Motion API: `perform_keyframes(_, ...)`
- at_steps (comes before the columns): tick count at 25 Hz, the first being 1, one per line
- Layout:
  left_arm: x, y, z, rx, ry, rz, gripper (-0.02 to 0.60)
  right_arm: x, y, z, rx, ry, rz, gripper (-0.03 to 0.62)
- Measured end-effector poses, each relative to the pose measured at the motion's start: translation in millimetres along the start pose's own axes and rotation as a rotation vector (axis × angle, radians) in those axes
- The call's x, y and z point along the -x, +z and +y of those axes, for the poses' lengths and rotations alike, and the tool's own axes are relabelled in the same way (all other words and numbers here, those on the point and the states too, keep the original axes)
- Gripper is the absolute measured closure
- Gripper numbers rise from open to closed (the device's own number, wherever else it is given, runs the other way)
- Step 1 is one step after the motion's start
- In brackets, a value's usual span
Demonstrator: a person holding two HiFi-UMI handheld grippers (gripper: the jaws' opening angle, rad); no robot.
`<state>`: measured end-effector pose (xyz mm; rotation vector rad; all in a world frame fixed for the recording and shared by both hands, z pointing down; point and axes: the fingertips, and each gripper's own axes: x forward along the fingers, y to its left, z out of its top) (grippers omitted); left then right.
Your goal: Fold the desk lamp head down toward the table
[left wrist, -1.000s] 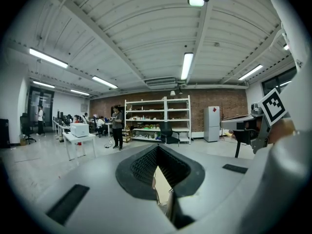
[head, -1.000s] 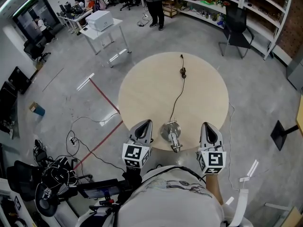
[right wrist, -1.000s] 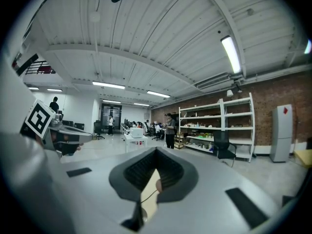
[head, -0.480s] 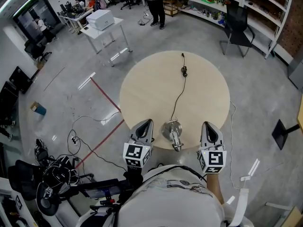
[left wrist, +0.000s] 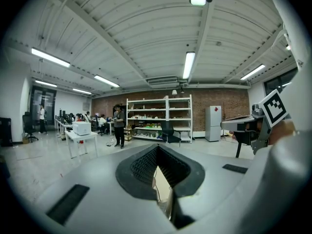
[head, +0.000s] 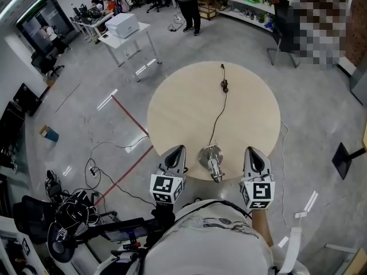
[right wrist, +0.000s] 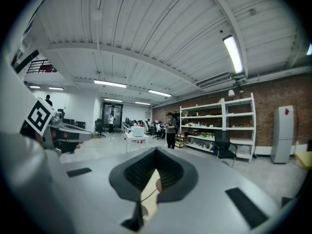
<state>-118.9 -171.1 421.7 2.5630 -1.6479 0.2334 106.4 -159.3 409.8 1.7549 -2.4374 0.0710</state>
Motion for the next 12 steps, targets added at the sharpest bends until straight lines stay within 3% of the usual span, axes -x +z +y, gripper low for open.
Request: perform_keyframes(12, -3.2, -2.1, -1.7, 0.006, 0.002, 0.006, 0.581, -1.8, -2.4, -5.0, -0.003, 0.0, 0.011, 0.589)
